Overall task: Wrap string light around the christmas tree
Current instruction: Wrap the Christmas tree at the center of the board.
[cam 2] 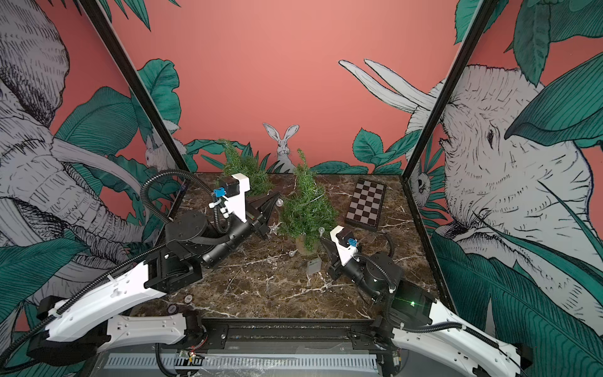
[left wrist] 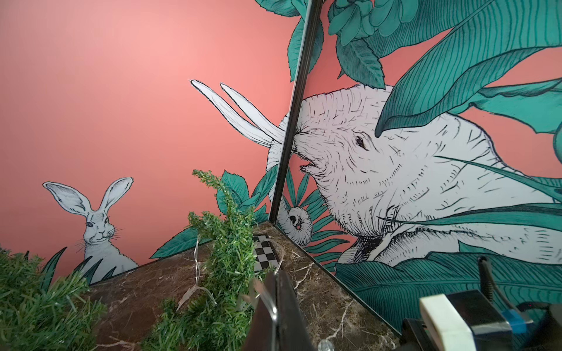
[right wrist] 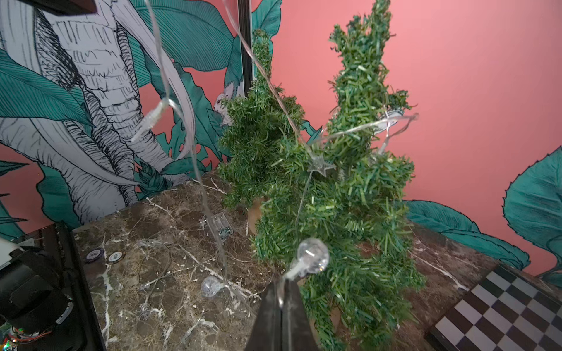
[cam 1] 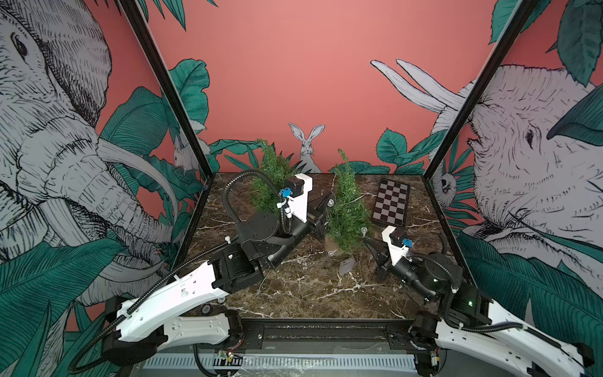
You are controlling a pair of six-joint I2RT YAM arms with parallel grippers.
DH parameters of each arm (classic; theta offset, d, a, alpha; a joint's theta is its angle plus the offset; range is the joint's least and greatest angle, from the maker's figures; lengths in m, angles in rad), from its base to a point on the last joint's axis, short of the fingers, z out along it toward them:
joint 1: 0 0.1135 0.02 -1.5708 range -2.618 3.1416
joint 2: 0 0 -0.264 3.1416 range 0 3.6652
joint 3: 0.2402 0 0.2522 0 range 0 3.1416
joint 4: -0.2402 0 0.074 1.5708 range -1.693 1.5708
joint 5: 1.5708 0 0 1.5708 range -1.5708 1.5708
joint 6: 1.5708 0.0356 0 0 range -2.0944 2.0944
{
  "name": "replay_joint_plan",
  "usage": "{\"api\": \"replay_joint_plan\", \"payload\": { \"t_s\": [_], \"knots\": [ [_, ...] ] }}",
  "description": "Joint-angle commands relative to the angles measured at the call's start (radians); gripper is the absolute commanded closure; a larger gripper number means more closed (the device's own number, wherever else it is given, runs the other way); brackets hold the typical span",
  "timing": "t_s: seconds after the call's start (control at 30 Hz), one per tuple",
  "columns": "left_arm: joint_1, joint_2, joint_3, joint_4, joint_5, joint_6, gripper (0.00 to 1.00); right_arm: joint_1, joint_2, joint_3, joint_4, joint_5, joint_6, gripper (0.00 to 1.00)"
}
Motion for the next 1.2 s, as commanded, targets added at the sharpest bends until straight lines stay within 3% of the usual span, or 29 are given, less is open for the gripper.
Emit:
{"api": "replay_joint_plan", "payload": {
  "t_s": [0.0, 0.57, 1.17],
  "knots": [
    [-0.001, -0.028, -0.025, 0.026, -0.001, -0.019, 1.00, 0.004, -0.013, -0.004, -0.013, 0.047, 0.034, 1.00],
    [-0.002, -0.105, -0.068, -0.015, 0.018, -0.083, 1.00, 0.004, -0.067, 0.037, -0.195, 0.472, 0.206, 1.00],
    [-0.001, -0.199, -0.135, -0.066, -0.108, -0.079, 1.00, 0.005, -0.123, 0.129, -0.067, 0.698, -0.023, 1.00]
  ]
}}
